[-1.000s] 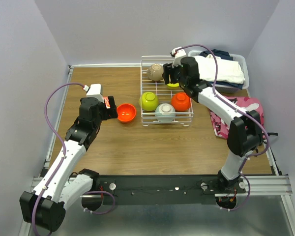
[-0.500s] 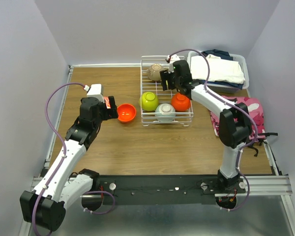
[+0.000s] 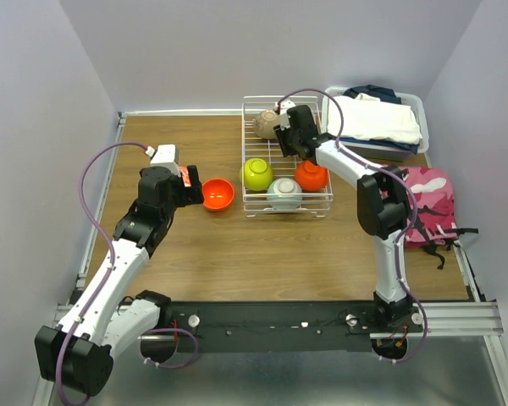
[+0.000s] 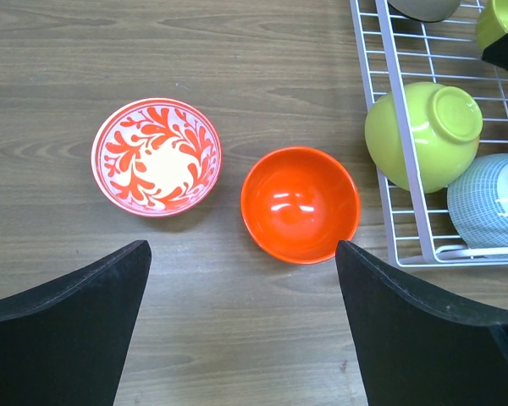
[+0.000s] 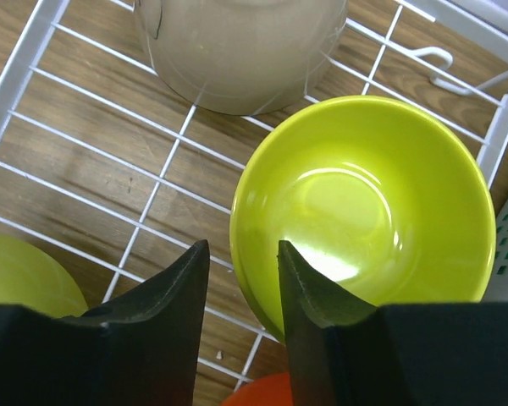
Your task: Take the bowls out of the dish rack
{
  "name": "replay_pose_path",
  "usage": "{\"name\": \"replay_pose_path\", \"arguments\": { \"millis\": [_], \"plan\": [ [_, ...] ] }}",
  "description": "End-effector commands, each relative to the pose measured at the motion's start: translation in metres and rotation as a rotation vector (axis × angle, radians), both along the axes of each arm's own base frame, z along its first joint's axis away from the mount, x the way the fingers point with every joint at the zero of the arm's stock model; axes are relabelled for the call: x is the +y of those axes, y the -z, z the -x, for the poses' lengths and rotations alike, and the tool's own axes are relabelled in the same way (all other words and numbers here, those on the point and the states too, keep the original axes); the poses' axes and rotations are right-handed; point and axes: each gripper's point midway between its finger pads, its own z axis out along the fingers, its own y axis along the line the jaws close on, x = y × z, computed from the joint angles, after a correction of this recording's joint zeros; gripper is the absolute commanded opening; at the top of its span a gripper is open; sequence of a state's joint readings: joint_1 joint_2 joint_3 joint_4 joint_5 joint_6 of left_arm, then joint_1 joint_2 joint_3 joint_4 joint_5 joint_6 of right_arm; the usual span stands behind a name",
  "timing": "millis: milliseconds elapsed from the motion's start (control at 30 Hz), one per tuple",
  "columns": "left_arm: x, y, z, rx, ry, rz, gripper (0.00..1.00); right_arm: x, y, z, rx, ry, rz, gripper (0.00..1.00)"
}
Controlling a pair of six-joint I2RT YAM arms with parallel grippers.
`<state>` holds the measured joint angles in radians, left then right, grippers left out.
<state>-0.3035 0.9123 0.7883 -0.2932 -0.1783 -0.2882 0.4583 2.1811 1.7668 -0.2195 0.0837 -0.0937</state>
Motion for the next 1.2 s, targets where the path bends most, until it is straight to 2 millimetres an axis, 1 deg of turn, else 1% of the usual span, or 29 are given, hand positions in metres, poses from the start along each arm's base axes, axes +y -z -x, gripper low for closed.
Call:
{"name": "replay_pose_path", "arguments": {
  "millis": [0,67,100,133,167,200,267,300,333,367,400,433,500,533,567,633,667,733,767,800,833,867,900,933,967,1033,1067,1133,1167],
  "plan": [
    [-0.004,0.000,0.001,0.005,0.020,0.005,0.99,-0.004,-0.012,-0.008,-0.031,-0.022,0.047,0.30],
    [-0.005,-0.001,0.000,0.002,0.022,0.007,0.99,-0.005,-0.019,-0.005,-0.034,-0.042,0.061,0.22],
    [-0.005,-0.001,0.000,0.003,0.024,0.007,0.99,-0.004,-0.022,-0.003,-0.034,-0.054,0.060,0.15],
    [-0.006,-0.001,0.001,0.004,0.027,0.007,0.99,-0.004,-0.026,-0.001,-0.037,-0.072,0.069,0.12],
    [-0.005,-0.001,0.001,0.004,0.027,0.008,0.99,-0.003,-0.029,0.002,-0.037,-0.086,0.070,0.10],
    [-0.006,-0.001,0.001,0.003,0.028,0.009,0.99,-0.002,-0.041,0.005,-0.055,-0.100,0.059,0.05],
    [-0.006,-0.003,0.001,-0.001,0.027,0.013,0.99,0.000,-0.049,0.012,-0.067,-0.126,0.059,0.01],
    [-0.006,-0.002,0.001,0.002,0.030,0.012,0.99,0.001,-0.064,0.016,-0.091,-0.138,0.050,0.01],
    [-0.006,-0.002,0.001,-0.001,0.030,0.013,0.99,0.000,-0.067,0.020,-0.096,-0.151,0.060,0.01],
    [-0.006,-0.002,0.002,0.002,0.032,0.013,0.99,0.004,-0.071,0.025,-0.102,-0.166,0.064,0.01],
    [-0.006,-0.002,0.002,0.001,0.028,0.013,0.99,0.006,-0.079,0.029,-0.114,-0.176,0.064,0.01],
    [-0.006,-0.003,0.002,-0.004,0.028,0.015,0.99,0.008,-0.093,0.033,-0.137,-0.185,0.060,0.01],
    [-0.004,-0.005,0.002,-0.006,0.023,0.013,0.99,0.016,-0.103,0.045,-0.152,-0.218,0.055,0.01],
    [-0.004,-0.004,0.002,-0.005,0.018,0.012,0.99,0.019,-0.119,0.051,-0.178,-0.230,0.044,0.01],
    [-0.003,-0.004,0.002,-0.004,0.013,0.012,0.99,0.026,-0.123,0.058,-0.189,-0.250,0.041,0.01],
    [-0.001,-0.005,0.002,-0.006,-0.001,0.014,0.99,0.035,-0.131,0.069,-0.205,-0.280,0.044,0.01],
    [0.001,-0.005,0.002,-0.007,-0.009,0.015,0.99,0.050,-0.141,0.082,-0.222,-0.332,0.024,0.01],
    [0.004,-0.005,0.002,-0.006,-0.026,0.023,0.99,0.063,-0.146,0.095,-0.238,-0.371,0.033,0.01],
    [0.007,-0.005,0.002,-0.004,-0.042,0.022,0.99,0.077,-0.149,0.106,-0.248,-0.407,0.031,0.01],
    [0.010,-0.006,0.002,-0.005,-0.056,0.024,0.99,0.082,-0.155,0.113,-0.260,-0.422,0.028,0.01],
    [0.013,-0.006,0.002,-0.004,-0.075,0.030,0.99,0.089,-0.154,0.119,-0.263,-0.442,0.026,0.01],
    [0.018,-0.005,0.002,-0.001,-0.101,0.026,0.99,0.105,-0.156,0.132,-0.270,-0.482,0.018,0.01],
    [0.023,-0.005,0.001,-0.001,-0.125,0.024,0.99,0.113,-0.158,0.140,-0.275,-0.502,0.012,0.01],
    [0.027,-0.006,0.001,-0.001,-0.147,0.030,0.99,0.119,-0.156,0.147,-0.272,-0.523,0.009,0.01],
    [0.030,-0.004,0.001,0.006,-0.165,0.027,0.99,0.135,-0.154,0.162,-0.270,-0.565,0.002,0.01],
    [0.041,-0.005,0.001,0.004,-0.211,0.026,0.99,0.150,-0.150,0.177,-0.266,-0.605,0.004,0.01],
    [0.045,-0.004,0.001,0.008,-0.233,0.026,0.99,0.164,-0.149,0.193,-0.264,-0.648,0.005,0.01],
    [0.057,-0.004,0.001,0.007,-0.283,0.013,0.99,0.176,-0.142,0.210,-0.248,-0.691,0.014,0.01],
    [0.061,-0.004,0.002,0.010,-0.299,0.011,0.99,0.186,-0.137,0.228,-0.237,-0.727,0.014,0.01]
  ]
}}
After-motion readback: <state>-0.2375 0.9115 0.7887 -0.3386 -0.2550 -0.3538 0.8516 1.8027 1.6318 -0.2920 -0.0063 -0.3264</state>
